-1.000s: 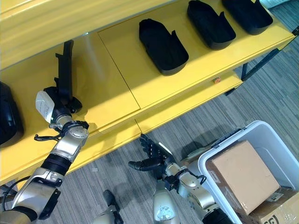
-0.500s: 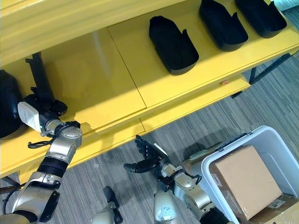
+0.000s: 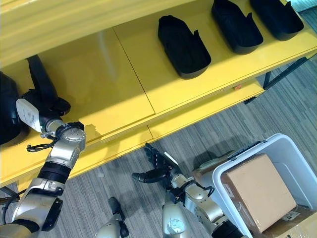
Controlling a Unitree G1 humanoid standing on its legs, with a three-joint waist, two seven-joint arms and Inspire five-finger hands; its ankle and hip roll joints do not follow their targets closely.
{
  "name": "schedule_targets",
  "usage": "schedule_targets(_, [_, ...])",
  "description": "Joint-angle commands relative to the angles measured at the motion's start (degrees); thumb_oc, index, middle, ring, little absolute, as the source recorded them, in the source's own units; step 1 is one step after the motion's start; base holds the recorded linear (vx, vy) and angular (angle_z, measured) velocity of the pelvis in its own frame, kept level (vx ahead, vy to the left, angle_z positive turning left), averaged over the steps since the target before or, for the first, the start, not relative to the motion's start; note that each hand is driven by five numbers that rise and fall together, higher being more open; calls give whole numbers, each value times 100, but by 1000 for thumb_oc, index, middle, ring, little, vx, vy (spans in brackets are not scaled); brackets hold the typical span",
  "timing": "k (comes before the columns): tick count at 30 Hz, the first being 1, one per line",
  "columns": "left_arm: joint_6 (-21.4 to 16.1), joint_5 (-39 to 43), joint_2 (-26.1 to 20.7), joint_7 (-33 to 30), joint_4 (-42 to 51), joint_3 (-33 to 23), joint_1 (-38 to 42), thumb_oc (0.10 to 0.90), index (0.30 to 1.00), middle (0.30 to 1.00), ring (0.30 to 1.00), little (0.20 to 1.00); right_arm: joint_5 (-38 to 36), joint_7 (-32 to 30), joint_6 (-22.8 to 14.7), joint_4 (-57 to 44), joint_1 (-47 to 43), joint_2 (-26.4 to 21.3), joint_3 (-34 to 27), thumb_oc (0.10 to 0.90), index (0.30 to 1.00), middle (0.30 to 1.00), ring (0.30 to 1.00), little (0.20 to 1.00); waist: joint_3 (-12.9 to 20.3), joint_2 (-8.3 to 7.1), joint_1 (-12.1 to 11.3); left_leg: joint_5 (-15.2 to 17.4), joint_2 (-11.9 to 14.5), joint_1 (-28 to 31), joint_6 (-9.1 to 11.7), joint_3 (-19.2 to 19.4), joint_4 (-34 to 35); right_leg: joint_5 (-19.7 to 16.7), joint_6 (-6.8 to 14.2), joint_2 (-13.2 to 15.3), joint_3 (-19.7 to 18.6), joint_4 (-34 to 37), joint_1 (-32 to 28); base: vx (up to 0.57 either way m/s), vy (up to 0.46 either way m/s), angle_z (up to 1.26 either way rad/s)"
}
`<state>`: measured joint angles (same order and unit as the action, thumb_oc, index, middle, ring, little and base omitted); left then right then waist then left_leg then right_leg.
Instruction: Move parts from the plastic box to the shelf.
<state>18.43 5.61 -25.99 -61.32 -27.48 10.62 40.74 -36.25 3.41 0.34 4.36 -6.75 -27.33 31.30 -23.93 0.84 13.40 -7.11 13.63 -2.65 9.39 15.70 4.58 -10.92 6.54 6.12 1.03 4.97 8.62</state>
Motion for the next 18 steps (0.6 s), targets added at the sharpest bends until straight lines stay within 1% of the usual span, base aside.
schedule_targets(1, [-257, -761, -671, 19, -56, 178, 877, 400, 300, 300, 300, 300, -297, 160, -532, -697, -50, 278, 57, 900, 1000, 1000, 1000, 1000, 405, -212, 127, 147, 373, 318, 45, 158, 42, 505, 187, 263, -102, -57, -147, 0, 0, 0])
schedule_targets(8, [-150, -932, -658, 199, -161, 453, 948, 400, 300, 300, 300, 300, -278, 216, -510, -675, -62, 270, 44, 900, 1000, 1000, 1000, 1000, 427, -197, 184, 163, 367, 346, 47, 205, 42, 496, 196, 257, -156, -57, -138, -2, 5, -5])
schedule_targets(15, [-136, -891, -629, 217, -211, 504, 905, 400, 300, 300, 300, 300, -251, 189, -464, -700, -88, 289, 55, 900, 1000, 1000, 1000, 1000, 443, -184, 184, 164, 366, 354, 51, 218, 42, 494, 201, 259, -161, -55, -142, 0, 0, 0])
schedule_targets(18, [-107, -1015, -615, 320, -176, 548, 849, 400, 300, 300, 300, 300, -239, 161, -475, -713, -84, 304, 38, 900, 1000, 1000, 1000, 1000, 427, -186, 172, 158, 360, 345, 43, 209, 42, 492, 202, 258, -163, -60, -137, 0, 0, 0])
